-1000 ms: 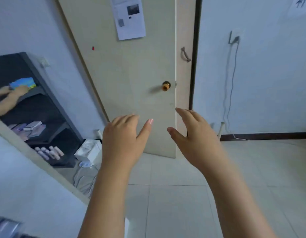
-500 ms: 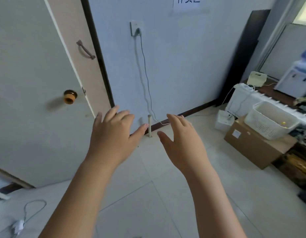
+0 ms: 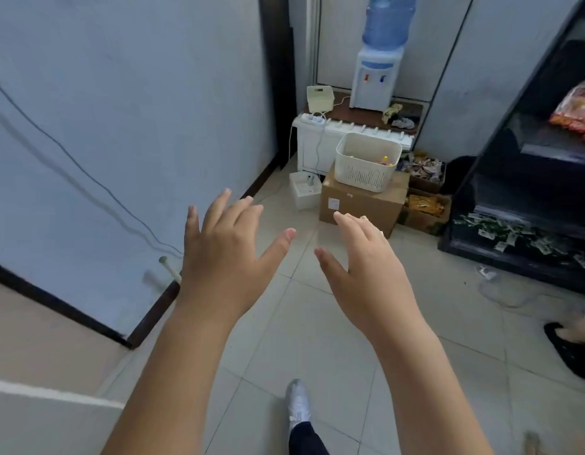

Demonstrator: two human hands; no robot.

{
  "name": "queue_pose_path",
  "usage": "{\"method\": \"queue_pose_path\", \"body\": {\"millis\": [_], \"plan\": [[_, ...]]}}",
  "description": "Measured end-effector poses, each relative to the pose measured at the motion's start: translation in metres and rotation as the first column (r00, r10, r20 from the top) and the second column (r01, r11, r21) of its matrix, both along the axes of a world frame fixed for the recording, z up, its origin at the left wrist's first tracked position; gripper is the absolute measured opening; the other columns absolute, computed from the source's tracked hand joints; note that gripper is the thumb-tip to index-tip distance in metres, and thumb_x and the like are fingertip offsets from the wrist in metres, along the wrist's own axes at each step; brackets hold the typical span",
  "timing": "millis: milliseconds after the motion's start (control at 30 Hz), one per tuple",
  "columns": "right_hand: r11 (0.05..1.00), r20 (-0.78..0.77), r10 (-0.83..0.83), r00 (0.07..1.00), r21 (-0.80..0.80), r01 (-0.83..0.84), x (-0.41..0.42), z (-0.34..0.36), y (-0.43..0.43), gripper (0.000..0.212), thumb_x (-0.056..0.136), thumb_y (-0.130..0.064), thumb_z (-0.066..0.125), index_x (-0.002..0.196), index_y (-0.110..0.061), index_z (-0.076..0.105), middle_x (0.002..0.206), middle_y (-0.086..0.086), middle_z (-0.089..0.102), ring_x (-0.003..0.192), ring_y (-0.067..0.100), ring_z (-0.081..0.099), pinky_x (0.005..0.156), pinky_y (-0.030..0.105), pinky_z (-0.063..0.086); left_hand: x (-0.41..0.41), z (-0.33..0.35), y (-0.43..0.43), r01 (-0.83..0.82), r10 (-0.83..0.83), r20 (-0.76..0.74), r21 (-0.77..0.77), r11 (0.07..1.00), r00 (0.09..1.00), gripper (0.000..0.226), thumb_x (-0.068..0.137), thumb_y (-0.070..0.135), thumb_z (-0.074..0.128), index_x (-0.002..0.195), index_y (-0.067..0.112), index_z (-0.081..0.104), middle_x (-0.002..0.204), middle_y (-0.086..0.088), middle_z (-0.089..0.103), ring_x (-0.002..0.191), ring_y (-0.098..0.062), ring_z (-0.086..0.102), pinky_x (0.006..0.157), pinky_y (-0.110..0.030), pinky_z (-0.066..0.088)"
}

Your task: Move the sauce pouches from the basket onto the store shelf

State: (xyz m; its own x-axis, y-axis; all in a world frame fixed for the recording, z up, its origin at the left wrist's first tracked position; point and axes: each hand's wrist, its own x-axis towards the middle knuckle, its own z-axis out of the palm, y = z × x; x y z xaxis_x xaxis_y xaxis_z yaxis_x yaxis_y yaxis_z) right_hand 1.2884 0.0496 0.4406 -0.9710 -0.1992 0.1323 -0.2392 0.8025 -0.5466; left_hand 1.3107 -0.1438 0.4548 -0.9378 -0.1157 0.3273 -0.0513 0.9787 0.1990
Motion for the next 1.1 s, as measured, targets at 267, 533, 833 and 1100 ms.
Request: {"method": "queue_pose_path", "body": {"millis": [267,533,833,1100], "plan": [[0.99,0.009,-0.141,0.99,-0.017,0.141,-0.136,0.007,-0.006,0.065,0.102,-0.048,0.05,0.16,-0.026,0.029,0.166,-0.006,0.032,0.157,0.015,0.019,0.125,0.038,0.028,-0.155,0.003,-0.009,0.17,-0.171,-0.033,-0.008,0.985,0.985,0.075,0.093,0.073,0.024,0.131,0.022,0.062,0.147,0.007,0.055,0.148,-0.018,0.033,0.122,-0.056,0.022],[0.968,0.003,-0.242,0.97,-0.067,0.241,-0.234,0.024,-0.058,0.062,0.103,-0.053,0.044,0.157,-0.024,0.035,0.163,-0.006,0.038,0.157,0.016,0.018,0.124,0.04,0.027,-0.265,0.008,-0.048,0.212,-0.211,-0.039,0.011,0.977,0.977,0.078,0.092,0.073,0.022,0.137,0.022,0.059,0.15,0.004,0.054,0.149,-0.016,0.035,0.124,-0.053,0.016],[0.932,0.03,-0.341,0.94,-0.118,0.342,-0.36,0.016,-0.119,0.073,0.103,-0.057,0.039,0.162,-0.019,0.02,0.17,-0.005,0.02,0.159,0.013,-0.004,0.126,0.035,0.012,-0.399,-0.012,-0.113,0.305,-0.3,-0.069,0.063,0.95,0.951,0.073,0.094,0.069,0.027,0.132,0.02,0.064,0.151,0.001,0.052,0.15,-0.019,0.032,0.123,-0.051,0.021],[0.929,0.078,-0.35,0.933,-0.097,0.357,-0.469,0.02,-0.15,0.074,0.103,-0.054,0.046,0.162,-0.02,0.019,0.171,-0.004,0.018,0.159,0.015,-0.004,0.125,0.032,0.005,-0.544,-0.012,-0.141,0.333,-0.326,-0.067,0.178,0.926,0.943,0.077,0.092,0.069,0.028,0.137,0.015,0.059,0.149,-0.002,0.054,0.149,-0.022,0.034,0.122,-0.052,0.023]]}}
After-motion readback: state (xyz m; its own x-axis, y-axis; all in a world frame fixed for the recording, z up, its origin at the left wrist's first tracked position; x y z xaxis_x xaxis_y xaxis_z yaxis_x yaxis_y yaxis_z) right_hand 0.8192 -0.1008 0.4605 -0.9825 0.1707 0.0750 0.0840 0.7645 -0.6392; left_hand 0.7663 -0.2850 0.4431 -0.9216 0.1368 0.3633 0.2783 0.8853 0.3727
